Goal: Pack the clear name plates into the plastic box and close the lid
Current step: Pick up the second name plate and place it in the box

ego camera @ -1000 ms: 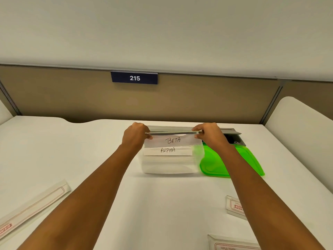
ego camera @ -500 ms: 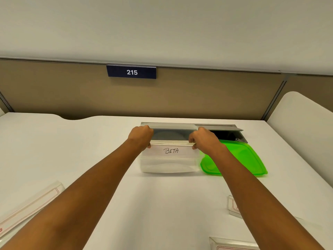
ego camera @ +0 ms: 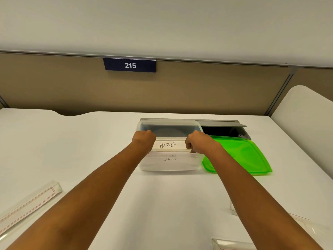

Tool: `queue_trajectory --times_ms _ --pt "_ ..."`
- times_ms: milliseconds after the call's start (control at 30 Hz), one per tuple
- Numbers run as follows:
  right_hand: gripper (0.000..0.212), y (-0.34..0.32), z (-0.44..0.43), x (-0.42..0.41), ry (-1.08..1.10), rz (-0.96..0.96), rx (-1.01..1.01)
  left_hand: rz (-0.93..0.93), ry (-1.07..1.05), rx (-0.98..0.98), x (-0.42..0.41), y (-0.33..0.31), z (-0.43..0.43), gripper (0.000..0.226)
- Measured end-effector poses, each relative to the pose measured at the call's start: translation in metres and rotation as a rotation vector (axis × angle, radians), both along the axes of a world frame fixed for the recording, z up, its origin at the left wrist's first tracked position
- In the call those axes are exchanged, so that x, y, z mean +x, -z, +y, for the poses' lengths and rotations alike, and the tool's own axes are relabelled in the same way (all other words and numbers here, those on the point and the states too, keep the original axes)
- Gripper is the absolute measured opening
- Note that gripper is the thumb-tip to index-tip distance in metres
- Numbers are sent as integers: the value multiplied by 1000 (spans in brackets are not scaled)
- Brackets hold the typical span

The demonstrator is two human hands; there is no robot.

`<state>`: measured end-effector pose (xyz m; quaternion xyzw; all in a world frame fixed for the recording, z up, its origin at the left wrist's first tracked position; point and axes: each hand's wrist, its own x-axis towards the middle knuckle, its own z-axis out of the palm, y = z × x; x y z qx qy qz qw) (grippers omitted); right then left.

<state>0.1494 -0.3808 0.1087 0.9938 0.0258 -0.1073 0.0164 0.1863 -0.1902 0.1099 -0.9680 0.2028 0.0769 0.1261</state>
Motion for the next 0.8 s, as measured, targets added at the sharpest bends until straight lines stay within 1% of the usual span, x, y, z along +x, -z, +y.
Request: queue_trajectory --times_ms 133,400,600,800 --pt "26 0 1 2 -2 25 14 8 -13 -4 -1 1 -3 41" --pt "29 0 0 3 12 80 31 63 -44 -72 -1 -1 -3 38" --pt "25 -3 1 4 2 77 99 76 -69 -220 -3 -2 -2 29" --pt "23 -3 2 3 21 97 127 70 -64 -232 -3 1 0 28"
